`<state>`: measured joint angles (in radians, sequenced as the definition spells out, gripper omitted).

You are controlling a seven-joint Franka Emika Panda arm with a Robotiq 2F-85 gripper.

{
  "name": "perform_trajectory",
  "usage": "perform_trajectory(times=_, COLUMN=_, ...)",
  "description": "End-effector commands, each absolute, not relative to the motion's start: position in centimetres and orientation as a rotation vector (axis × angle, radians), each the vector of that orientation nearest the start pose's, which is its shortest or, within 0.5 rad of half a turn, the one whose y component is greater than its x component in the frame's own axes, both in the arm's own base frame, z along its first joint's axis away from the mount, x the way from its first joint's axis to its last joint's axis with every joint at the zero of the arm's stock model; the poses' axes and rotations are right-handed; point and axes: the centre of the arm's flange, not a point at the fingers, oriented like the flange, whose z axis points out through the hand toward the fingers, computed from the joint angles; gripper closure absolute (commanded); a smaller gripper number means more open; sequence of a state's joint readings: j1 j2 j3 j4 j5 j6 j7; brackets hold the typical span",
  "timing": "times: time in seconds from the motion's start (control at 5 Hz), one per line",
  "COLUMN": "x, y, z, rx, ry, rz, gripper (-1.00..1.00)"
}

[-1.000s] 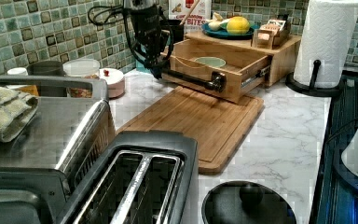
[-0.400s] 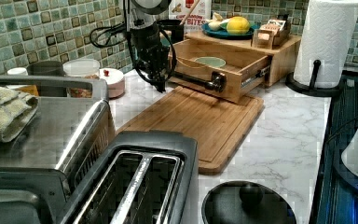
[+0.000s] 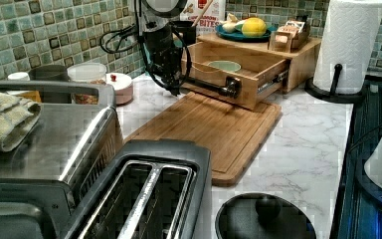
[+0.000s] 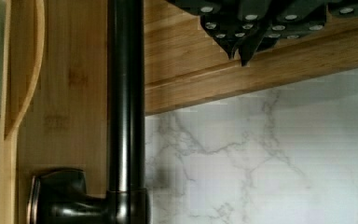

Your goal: Close the drawer.

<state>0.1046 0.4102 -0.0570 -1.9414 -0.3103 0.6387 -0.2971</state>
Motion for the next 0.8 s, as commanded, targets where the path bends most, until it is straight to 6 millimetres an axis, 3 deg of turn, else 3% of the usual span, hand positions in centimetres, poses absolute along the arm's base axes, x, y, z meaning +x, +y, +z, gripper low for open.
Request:
perform_trajectory(times=0.2, x=58.5, y=-11.2, z=29.3, rx=-3.390, ry=0.569, rz=-0.014, gripper=1.00)
perform_trajectory(times=0.4, x=58.7, y=-15.9, z=30.2, rx=-3.382, ry=0.523, rz=0.018, gripper=1.00)
perform_trajectory(times=0.8, x=55.8, y=-23.7, z=29.2, rx=-3.367, ry=0.487, rz=0.010, gripper=1.00)
